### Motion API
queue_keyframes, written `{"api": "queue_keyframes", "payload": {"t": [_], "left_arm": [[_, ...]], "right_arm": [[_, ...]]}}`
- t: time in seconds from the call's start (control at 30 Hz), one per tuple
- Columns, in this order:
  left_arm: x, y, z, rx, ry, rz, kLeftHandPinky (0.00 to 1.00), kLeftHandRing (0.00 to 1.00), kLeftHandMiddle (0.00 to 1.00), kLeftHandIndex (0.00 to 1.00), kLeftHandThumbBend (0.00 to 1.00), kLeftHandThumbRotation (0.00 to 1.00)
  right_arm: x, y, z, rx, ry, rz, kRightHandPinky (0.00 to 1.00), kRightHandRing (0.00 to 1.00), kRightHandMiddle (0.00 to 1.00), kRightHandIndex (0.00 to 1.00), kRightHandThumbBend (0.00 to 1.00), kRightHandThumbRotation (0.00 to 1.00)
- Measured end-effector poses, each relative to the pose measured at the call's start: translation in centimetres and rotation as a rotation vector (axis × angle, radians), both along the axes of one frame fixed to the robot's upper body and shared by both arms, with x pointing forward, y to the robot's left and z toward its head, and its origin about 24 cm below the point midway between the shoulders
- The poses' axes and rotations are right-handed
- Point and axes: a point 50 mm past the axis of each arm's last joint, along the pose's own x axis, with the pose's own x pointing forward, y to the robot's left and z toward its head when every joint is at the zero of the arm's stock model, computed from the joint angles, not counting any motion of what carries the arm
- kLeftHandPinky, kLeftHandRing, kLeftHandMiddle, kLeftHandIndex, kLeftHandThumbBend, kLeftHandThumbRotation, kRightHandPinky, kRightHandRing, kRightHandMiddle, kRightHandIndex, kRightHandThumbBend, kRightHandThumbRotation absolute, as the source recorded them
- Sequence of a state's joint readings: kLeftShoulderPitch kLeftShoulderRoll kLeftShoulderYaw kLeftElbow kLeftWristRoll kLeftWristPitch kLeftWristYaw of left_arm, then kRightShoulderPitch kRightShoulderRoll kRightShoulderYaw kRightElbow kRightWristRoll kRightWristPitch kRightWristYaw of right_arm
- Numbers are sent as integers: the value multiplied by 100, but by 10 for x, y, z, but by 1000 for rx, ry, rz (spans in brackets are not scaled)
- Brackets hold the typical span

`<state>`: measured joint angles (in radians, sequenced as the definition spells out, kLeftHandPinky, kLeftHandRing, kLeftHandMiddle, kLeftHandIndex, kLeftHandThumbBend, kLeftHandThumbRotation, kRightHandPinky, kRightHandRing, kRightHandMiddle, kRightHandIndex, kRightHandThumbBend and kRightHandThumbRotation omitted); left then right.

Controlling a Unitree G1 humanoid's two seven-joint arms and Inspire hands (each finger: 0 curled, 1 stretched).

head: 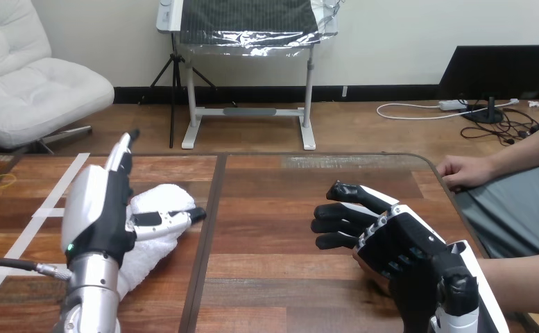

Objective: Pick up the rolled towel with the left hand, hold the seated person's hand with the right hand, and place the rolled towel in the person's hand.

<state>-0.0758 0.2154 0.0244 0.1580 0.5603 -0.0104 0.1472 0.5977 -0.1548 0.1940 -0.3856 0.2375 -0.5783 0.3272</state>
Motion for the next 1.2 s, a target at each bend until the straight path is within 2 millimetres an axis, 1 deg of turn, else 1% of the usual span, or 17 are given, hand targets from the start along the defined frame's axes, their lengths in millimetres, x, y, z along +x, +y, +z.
{"api": "queue_keyframes", "payload": {"t": [0.17, 0.4, 0.53, 0.83, 1.0, 1.2], "left_arm": [[1, -1, -2, 15, 24, 1, 73, 91, 93, 91, 100, 25], [2, -2, -5, 57, 52, 10, 79, 92, 94, 89, 100, 25], [3, -3, -6, 90, 63, 16, 86, 93, 94, 89, 100, 27], [4, -3, -10, 186, 90, 45, 97, 94, 95, 89, 100, 28], [5, -2, -12, 226, 103, 65, 99, 95, 95, 89, 100, 28], [7, -1, -12, 264, 111, 80, 100, 98, 97, 91, 100, 30]], "right_arm": [[0, 0, 0, 0, 0, 1, 66, 72, 73, 77, 82, 100], [0, 0, 0, 0, -1, 5, 66, 72, 73, 77, 82, 100], [0, 0, 0, 1, -1, 7, 66, 72, 73, 77, 81, 100], [0, 0, 0, 4, -5, 6, 65, 71, 72, 77, 81, 100], [0, 0, 0, 11, -6, 5, 65, 71, 72, 77, 81, 100], [0, -1, 0, 17, -5, 3, 63, 70, 72, 77, 82, 100]]}}
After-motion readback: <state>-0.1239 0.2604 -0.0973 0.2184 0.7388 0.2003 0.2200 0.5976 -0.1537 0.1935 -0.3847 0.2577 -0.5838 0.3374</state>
